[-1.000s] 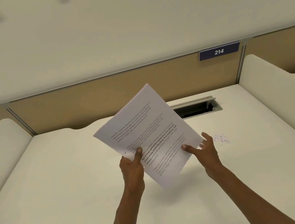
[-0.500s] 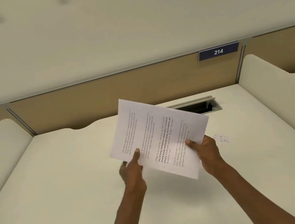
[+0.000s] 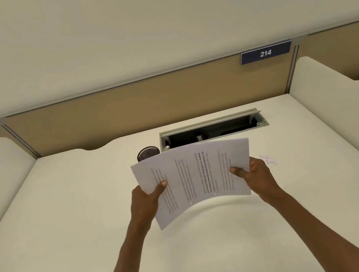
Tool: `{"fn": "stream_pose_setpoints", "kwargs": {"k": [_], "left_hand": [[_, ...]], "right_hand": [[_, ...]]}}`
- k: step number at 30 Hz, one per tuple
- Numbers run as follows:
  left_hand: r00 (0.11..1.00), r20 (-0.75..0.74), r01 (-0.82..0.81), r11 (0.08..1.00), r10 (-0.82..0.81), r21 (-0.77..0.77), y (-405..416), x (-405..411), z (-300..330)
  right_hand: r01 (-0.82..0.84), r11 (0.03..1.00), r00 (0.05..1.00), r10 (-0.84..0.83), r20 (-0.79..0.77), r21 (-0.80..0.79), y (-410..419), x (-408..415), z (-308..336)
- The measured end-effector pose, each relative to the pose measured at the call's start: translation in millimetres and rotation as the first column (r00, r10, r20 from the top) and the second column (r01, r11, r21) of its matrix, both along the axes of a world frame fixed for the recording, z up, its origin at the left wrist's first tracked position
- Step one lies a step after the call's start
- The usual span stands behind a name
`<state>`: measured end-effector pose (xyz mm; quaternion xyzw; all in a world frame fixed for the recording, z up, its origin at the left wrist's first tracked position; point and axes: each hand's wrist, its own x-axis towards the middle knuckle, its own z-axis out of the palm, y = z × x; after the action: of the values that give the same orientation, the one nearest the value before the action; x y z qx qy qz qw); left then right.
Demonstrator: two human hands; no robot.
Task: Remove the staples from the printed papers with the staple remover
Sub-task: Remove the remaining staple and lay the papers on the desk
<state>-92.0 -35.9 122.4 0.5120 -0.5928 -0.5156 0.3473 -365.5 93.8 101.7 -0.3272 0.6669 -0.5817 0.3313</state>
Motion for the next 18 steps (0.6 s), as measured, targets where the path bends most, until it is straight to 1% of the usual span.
{"fn": "stream_pose_setpoints", "kwargs": {"k": [3,6,9,13,18], "left_hand": [[0.987,-0.018,-0.160,0.982,0.159,-0.095,17.3,-14.1,-11.6],[0.969,-0.050,-0.246,0.966,0.242,-0.079,29.6,-20.7,-18.1],[0.968,-0.050,-0.248,0.969,0.247,-0.007,33.3,-15.5,-35.5],[0.983,-0.012,-0.184,0.983,0.184,0.019,37.1,-7.2,-62.0],[0.981,-0.017,-0.195,0.980,0.195,0.036,30.5,-7.2,-63.5]], "right_hand": [[0.063,0.998,0.997,-0.064,-0.049,-0.030,-1.8,10.1,1.5],[0.091,0.995,0.996,-0.092,-0.008,-0.047,-0.1,13.4,-2.4],[0.080,0.997,0.996,-0.080,0.029,-0.001,5.1,13.6,-21.3],[0.058,0.996,0.994,-0.064,0.085,0.073,13.0,19.0,-50.3],[0.079,0.992,0.995,-0.085,0.059,0.099,7.7,17.7,-45.1]]}}
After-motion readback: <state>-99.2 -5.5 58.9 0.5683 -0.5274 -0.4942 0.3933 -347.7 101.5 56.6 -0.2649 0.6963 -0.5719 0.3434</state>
